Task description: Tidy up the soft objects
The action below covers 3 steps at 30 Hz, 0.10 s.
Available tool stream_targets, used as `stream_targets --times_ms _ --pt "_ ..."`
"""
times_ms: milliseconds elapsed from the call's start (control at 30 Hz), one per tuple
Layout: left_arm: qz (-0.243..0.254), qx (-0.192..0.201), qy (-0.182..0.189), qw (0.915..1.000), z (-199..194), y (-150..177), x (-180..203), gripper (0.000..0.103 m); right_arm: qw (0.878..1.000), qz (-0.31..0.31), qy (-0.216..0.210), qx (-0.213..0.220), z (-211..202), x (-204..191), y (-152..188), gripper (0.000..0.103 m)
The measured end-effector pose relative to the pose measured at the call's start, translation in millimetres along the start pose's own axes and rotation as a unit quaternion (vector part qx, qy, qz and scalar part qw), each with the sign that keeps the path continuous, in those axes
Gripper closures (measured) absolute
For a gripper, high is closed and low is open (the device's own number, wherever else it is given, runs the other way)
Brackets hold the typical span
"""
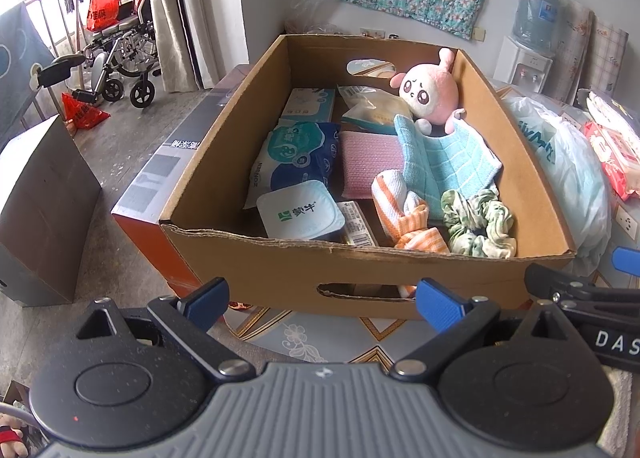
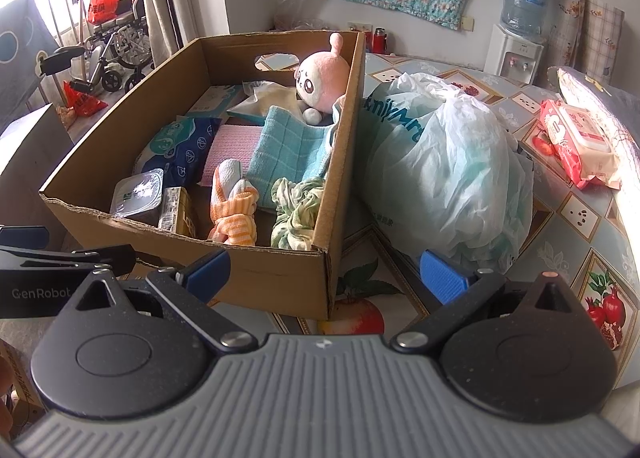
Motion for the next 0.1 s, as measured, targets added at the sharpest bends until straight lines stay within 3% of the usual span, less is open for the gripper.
stream_targets --times_ms 100 --pt "-0.001 0.000 0.000 1.0000 0.3 0.4 -0.8 0.003 1.000 0.000 0.000 0.000 0.0 0.1 -0.1 0.001"
Point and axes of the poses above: each gripper's, at about its wrist camera, not at the fingertips, and z roughly the way its jaws point, x to its right, y to its underside, the point moved 1 cm from there along z, roughly the way its jaws point, and after that the axes turned 7 degrees about x, right-handed, at the moved point
